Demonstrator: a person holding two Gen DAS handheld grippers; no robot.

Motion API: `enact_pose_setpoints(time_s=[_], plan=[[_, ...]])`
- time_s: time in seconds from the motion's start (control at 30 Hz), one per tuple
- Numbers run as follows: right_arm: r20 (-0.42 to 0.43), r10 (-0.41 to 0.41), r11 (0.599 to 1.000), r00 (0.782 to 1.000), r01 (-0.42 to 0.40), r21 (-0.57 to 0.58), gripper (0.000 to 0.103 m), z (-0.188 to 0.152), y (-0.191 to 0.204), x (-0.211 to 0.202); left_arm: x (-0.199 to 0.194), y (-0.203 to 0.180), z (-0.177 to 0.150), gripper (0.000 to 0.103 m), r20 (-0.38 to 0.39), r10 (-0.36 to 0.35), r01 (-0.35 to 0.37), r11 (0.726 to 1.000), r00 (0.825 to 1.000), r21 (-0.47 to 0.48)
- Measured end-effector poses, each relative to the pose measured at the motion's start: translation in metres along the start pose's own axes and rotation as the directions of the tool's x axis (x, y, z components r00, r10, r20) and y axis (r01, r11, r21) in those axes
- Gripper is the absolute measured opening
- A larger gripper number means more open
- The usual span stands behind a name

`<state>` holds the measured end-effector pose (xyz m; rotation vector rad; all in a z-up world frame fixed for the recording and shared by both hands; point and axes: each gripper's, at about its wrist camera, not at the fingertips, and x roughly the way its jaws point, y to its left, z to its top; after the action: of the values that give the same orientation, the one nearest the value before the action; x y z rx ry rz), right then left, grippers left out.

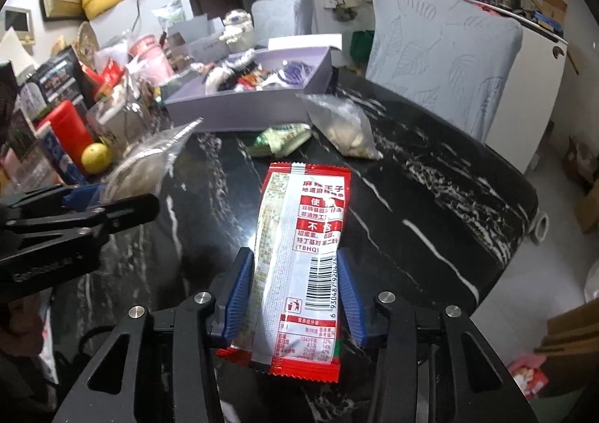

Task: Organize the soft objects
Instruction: 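Carry the hair-tie bag with the left tool while the right tool carries the red-white packet to the box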

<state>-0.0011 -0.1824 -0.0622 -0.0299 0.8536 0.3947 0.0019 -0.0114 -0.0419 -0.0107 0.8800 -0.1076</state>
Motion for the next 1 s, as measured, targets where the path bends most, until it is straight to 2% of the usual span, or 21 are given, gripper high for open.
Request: enact_pose_setpoints(time_s=[0.37,0.6,1.0], plan=[[0.123,0.020,1.000,0.992,-0.018,-0.020,0.044,0.028,0.001,-0.040,-0.029,-0.014,0.031,0.048,0.126,-0.007,0.001,0.999,0.992,0.047],[0.202,0.032,0.998,0.979,-0.020,-0.062,0.044,0.059,0.003,-0.055,-0.045,-0.016,0.067,0.048,0.233,-0.005,-0.006,0.999,0.972,0.046],[0.290,0.071,0.993,0.954,-0.041,-0.108,0.044,0.122,0.003,-0.055,-0.045,-0.001,0.125,0.048,0.337,0.035,-0.043,0.999,0.941,0.015]])
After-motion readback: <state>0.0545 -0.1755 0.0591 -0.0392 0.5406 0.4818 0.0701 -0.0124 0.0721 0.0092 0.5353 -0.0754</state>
